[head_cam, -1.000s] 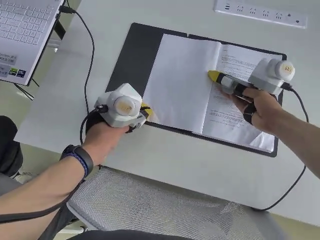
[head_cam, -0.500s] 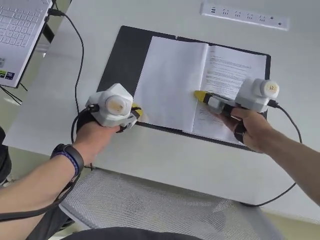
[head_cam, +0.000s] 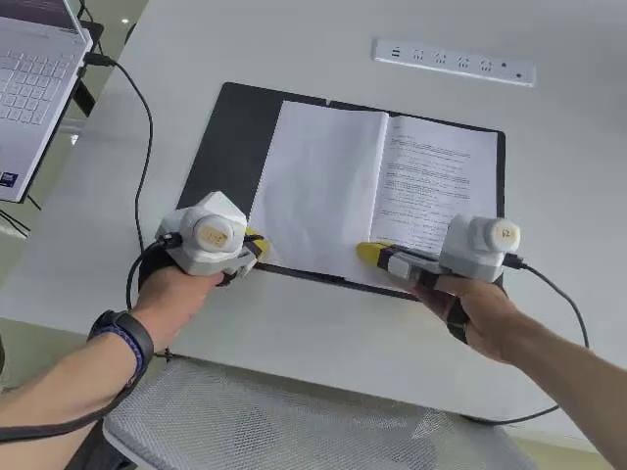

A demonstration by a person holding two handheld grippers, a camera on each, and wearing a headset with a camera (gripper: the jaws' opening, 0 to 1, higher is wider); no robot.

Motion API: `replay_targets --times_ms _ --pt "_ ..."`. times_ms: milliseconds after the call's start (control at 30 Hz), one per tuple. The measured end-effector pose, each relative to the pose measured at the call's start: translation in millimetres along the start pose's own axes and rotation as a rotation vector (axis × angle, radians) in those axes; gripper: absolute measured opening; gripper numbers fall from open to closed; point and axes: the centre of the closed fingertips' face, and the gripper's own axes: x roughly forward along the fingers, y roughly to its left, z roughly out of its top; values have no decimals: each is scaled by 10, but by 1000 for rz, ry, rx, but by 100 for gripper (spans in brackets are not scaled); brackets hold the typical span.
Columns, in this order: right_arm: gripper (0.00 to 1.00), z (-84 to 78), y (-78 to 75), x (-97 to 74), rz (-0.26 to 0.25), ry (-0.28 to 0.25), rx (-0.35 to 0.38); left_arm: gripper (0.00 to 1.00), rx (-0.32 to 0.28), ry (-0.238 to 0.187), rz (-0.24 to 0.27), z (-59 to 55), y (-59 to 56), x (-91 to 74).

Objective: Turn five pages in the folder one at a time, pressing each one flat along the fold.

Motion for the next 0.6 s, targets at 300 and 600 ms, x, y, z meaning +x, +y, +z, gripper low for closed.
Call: replay_targets --times_ms 300,600 --pt "0 -155 -17 -52 -9 0 26 3 1 -5 -4 7 -25 -9" --pt "0 -227 -31 -73 -46 -4 41 1 -40 -16 -3 11 6 -15"
